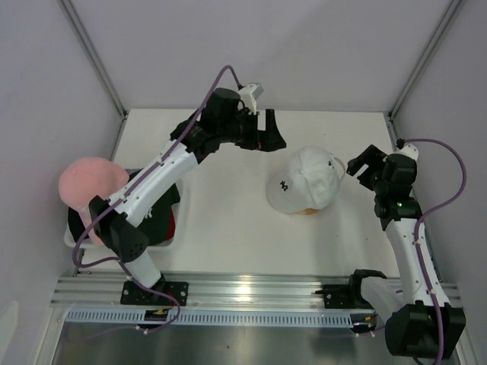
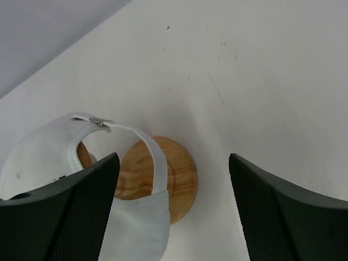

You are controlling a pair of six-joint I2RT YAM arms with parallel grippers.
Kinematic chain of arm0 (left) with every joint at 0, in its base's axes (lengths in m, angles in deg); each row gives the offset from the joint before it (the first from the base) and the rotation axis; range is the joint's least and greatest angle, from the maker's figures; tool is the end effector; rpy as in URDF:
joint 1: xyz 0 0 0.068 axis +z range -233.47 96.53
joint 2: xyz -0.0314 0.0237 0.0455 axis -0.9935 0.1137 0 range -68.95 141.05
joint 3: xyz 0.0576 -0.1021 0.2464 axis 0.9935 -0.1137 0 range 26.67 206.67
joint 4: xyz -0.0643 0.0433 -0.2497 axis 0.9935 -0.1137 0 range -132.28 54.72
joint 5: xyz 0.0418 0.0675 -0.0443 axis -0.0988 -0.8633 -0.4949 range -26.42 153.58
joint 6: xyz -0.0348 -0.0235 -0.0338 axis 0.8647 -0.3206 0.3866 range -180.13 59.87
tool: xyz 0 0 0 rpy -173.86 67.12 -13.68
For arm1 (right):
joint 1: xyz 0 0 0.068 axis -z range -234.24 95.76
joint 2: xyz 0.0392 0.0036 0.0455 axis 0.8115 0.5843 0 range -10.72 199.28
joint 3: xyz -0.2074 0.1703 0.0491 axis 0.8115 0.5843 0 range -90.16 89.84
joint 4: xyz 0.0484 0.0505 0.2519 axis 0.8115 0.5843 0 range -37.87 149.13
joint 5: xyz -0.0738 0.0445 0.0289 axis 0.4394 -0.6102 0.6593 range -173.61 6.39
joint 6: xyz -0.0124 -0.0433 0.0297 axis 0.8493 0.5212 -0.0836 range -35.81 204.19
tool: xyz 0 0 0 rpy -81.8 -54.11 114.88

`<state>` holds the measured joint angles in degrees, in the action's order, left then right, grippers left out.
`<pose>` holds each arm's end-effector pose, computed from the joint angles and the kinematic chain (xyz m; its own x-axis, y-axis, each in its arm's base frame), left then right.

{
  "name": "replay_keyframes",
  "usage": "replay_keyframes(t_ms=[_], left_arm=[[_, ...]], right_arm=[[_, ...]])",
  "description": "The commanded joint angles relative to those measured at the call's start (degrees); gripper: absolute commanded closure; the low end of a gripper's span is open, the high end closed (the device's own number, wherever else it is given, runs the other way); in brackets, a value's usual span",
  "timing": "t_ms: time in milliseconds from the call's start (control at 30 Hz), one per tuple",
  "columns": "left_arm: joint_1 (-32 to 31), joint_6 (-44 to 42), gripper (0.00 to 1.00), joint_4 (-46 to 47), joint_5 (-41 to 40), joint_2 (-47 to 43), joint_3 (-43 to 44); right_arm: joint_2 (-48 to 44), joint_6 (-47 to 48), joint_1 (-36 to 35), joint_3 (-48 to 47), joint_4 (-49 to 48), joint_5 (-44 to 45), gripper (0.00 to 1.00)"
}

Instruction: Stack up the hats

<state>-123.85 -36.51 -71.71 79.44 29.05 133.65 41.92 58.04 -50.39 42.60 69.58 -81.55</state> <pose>0.2873 -0.2571 0.4226 -0.6454 0.0429 -0.7627 0.5995 0.6471 -0.4710 0.2097 -0.0154 0.3175 -0.3036 0.4619 -0.8333 0.2609 0.8815 0.3936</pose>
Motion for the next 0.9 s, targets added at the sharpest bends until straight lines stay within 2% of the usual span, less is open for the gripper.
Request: replay_keyframes(t_ms=[0, 67, 200, 333, 500, 600, 633, 733, 800, 867], left_arm=[[3.46, 9.16, 0.01, 6.79, 6.37, -2.54, -10.34], [4.34, 9.17, 0.0, 7.42, 4.99, -4.12, -14.49], [4.35, 8.99, 0.01, 7.33, 0.24, -6.85, -18.73], [4.43, 9.52, 0.01, 7.5, -3.63, -9.13, -24.08], [4.43, 10.22, 0.0, 8.48, -5.04, -10.46, -27.52], [4.35, 10.13, 0.01, 7.08, -5.92, -10.63, -27.7], [4.35, 9.87, 0.01, 6.37, -7.14, -11.15, -27.7], [4.35, 8.12, 0.01, 3.47, -11.27, -13.61, -27.26], [4.43, 6.54, 0.0, 1.36, -15.58, -15.28, -27.0], [4.43, 5.31, 0.01, 0.31, -20.23, -17.73, -27.09]], right_arm=[[2.02, 2.33, 0.27, 1.63, -7.06, -8.91, 0.16], [3.78, 2.33, 0.27, 2.07, -8.13, -12.17, 0.18], [6.33, 1.89, 0.27, 3.56, -11.38, -12.27, 0.22], [9.23, 2.77, 0.27, 4.7, -13.93, -11.04, 0.35], [15.8, 3.91, 0.27, 4.35, -14.02, -8.13, 0.43], [18.89, 3.39, 0.27, 4.27, -14.64, -9.09, 0.58], [19.42, 2.78, 0.27, 4.18, -14.47, -9.36, 0.71], [21.36, 1.46, 0.27, 4.44, -13.76, -9.28, 0.94], [22.32, -0.47, 0.27, 4.7, -12.71, -8.14, 1.0], [23.11, -2.49, 0.27, 5.14, -11.66, -7.78, 1.0]])
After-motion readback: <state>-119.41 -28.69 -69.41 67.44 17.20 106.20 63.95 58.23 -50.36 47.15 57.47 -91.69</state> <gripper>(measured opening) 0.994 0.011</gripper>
